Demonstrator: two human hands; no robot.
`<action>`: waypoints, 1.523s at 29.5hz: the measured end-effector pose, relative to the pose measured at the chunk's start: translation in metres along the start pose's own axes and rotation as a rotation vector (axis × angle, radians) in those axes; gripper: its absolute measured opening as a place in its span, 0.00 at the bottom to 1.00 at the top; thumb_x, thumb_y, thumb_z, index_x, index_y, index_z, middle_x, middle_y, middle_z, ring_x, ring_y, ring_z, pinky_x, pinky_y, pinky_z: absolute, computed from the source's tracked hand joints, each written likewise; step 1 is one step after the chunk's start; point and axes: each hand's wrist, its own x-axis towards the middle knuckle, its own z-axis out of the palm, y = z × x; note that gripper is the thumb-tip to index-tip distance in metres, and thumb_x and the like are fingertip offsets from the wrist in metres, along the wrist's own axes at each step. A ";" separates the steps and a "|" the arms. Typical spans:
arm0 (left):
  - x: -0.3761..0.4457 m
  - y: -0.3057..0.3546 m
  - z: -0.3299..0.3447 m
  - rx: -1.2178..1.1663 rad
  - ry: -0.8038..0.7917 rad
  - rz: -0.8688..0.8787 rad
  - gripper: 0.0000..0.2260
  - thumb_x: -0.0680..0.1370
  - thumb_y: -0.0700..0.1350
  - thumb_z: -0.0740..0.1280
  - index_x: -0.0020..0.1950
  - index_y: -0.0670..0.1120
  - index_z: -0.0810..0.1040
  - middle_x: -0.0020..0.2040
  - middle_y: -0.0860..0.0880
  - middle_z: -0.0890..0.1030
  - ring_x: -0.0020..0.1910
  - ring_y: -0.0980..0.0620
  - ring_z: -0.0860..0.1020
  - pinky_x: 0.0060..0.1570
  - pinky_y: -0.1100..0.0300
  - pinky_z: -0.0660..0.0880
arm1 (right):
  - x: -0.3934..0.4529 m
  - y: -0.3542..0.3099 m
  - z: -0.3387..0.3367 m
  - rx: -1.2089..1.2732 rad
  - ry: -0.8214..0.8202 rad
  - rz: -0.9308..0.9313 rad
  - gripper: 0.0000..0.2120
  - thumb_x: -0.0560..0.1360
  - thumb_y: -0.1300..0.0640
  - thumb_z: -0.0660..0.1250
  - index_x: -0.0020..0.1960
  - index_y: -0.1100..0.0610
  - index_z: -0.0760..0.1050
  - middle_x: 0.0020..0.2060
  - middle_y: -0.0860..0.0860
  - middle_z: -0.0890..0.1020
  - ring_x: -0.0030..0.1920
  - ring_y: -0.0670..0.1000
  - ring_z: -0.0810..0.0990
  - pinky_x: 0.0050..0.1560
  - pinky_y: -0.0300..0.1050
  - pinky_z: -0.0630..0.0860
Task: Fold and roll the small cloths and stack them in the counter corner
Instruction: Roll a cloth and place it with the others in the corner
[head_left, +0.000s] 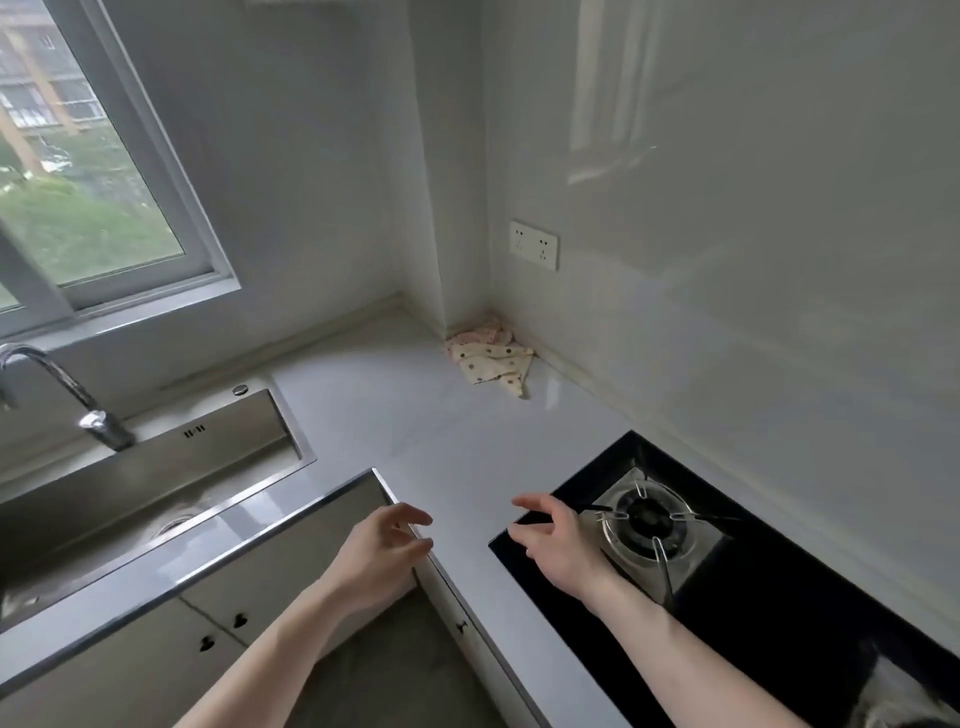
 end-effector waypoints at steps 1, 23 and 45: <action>0.011 -0.001 -0.001 0.001 -0.008 -0.011 0.10 0.76 0.52 0.72 0.56 0.61 0.81 0.52 0.57 0.84 0.52 0.63 0.82 0.56 0.59 0.79 | 0.009 -0.006 -0.001 -0.014 -0.005 -0.001 0.15 0.76 0.52 0.71 0.61 0.39 0.76 0.54 0.46 0.82 0.53 0.44 0.82 0.53 0.38 0.76; 0.348 -0.063 -0.091 0.441 -0.393 0.139 0.10 0.77 0.49 0.71 0.57 0.57 0.78 0.67 0.50 0.72 0.53 0.54 0.79 0.52 0.65 0.73 | 0.181 -0.049 0.082 0.118 0.293 0.253 0.14 0.79 0.51 0.68 0.64 0.43 0.76 0.59 0.41 0.80 0.54 0.38 0.80 0.45 0.31 0.72; 0.547 -0.006 -0.018 1.019 -0.589 0.323 0.31 0.80 0.47 0.63 0.82 0.47 0.59 0.83 0.44 0.39 0.77 0.38 0.65 0.69 0.50 0.71 | 0.173 -0.058 0.107 0.149 0.666 0.452 0.14 0.80 0.50 0.68 0.63 0.38 0.74 0.60 0.41 0.77 0.59 0.38 0.77 0.45 0.31 0.74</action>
